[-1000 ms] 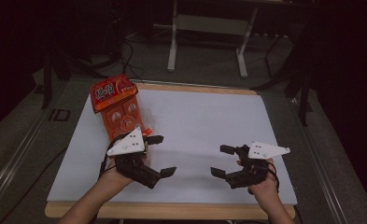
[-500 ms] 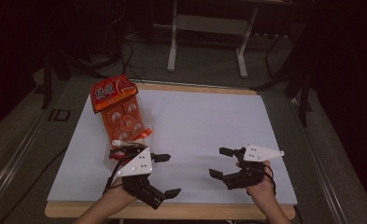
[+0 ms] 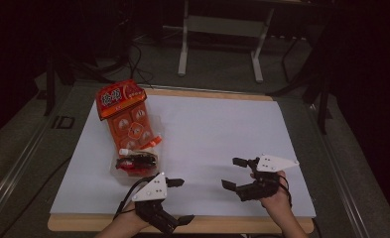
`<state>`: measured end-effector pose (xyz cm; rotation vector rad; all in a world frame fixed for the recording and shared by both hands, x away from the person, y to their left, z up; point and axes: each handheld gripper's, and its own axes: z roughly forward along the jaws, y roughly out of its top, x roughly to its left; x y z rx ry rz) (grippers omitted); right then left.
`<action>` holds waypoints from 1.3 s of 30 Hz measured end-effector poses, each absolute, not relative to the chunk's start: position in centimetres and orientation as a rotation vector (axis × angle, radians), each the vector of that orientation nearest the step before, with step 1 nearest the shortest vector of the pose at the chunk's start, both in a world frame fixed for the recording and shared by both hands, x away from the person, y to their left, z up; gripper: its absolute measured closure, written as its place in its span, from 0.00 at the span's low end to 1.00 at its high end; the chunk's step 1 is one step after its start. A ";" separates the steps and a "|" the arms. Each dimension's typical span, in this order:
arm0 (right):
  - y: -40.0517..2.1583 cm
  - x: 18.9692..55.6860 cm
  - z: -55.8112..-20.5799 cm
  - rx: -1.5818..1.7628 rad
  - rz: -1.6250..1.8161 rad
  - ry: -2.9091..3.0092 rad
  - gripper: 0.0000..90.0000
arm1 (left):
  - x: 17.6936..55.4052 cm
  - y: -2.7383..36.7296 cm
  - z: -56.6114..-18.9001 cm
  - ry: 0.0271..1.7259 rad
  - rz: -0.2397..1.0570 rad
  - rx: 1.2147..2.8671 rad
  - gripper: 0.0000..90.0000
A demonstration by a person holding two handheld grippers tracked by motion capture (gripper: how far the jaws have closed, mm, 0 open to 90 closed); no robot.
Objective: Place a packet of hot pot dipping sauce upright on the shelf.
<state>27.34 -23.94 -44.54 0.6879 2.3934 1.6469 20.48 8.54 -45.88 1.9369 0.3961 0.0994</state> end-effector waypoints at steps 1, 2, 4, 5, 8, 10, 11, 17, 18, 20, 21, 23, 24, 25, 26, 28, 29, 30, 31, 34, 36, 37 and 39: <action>-23.9 27.4 -44.6 0.688 1.644 2.395 0.15 | 20.4 8.6 -46.1 0.400 0.093 1.940 0.01; -23.9 27.4 -44.6 0.688 1.638 2.396 0.15 | 20.4 8.6 -46.4 0.409 0.086 1.938 0.01; -23.9 27.4 -44.7 0.687 1.643 2.400 0.15 | 20.4 8.7 -46.8 0.419 0.084 1.945 0.01; -23.9 27.4 -44.7 0.687 1.643 2.400 0.15 | 20.4 8.7 -46.8 0.419 0.084 1.945 0.02; -23.9 27.5 -44.9 0.685 1.638 2.404 0.15 | 20.3 8.8 -47.7 0.430 0.090 1.960 0.02; -23.9 27.5 -45.0 0.688 1.634 2.405 0.15 | 20.4 8.9 -48.1 0.423 0.073 1.964 0.01; -23.9 27.5 -45.0 0.688 1.634 2.405 0.15 | 20.4 8.9 -48.1 0.423 0.073 1.964 0.01; -23.8 27.7 -45.6 0.687 1.610 2.415 0.15 | 20.3 9.3 -49.3 0.420 0.095 1.978 0.01; -23.8 27.7 -45.6 0.686 1.611 2.418 0.15 | 20.3 9.3 -49.5 0.420 0.098 1.980 0.01; -23.8 27.7 -45.8 0.686 1.608 2.422 0.15 | 20.3 9.4 -49.8 0.418 0.102 1.980 0.01; -23.8 27.7 -45.9 0.686 1.605 2.422 0.15 | 20.3 9.4 -49.8 0.419 0.099 1.978 0.02; -23.7 27.8 -46.1 0.683 1.603 2.427 0.15 | 20.2 9.4 -50.0 0.416 0.106 1.984 0.02; -23.7 27.7 -46.1 0.684 1.599 2.431 0.15 | 20.2 9.5 -50.0 0.416 0.106 1.984 0.02; -23.6 27.7 -46.2 0.678 1.594 2.431 0.15 | 20.2 9.5 -50.1 0.418 0.104 1.984 0.01; -23.6 27.7 -46.3 0.678 1.590 2.436 0.15 | 20.2 9.5 -50.2 0.418 0.102 1.983 0.02; -23.6 27.7 -46.5 0.665 1.578 2.442 0.15 | 20.1 9.4 -50.3 0.414 0.102 1.984 0.01; -23.5 27.7 -46.6 0.666 1.573 2.446 0.15 | 20.0 9.4 -50.4 0.414 0.099 1.982 0.02; -23.6 27.7 -46.7 0.666 1.571 2.449 0.15 | 20.0 9.4 -50.4 0.409 0.098 1.979 0.02; -23.6 27.7 -46.8 0.664 1.571 2.447 0.15 | 19.9 9.4 -50.5 0.402 0.101 1.975 0.01; -23.8 27.7 -47.1 0.671 1.575 2.442 0.15 | 19.8 9.4 -50.7 0.386 0.120 1.974 0.01; -23.9 27.8 -47.4 0.678 1.574 2.442 0.15 | 19.6 9.3 -50.8 0.379 0.130 1.975 0.02; -23.9 27.8 -47.5 0.680 1.573 2.445 0.15 | 19.6 9.3 -50.9 0.377 0.135 1.977 0.02; -23.9 28.0 -47.9 0.686 1.566 2.451 0.15 | 19.6 9.2 -51.0 0.370 0.135 1.980 0.02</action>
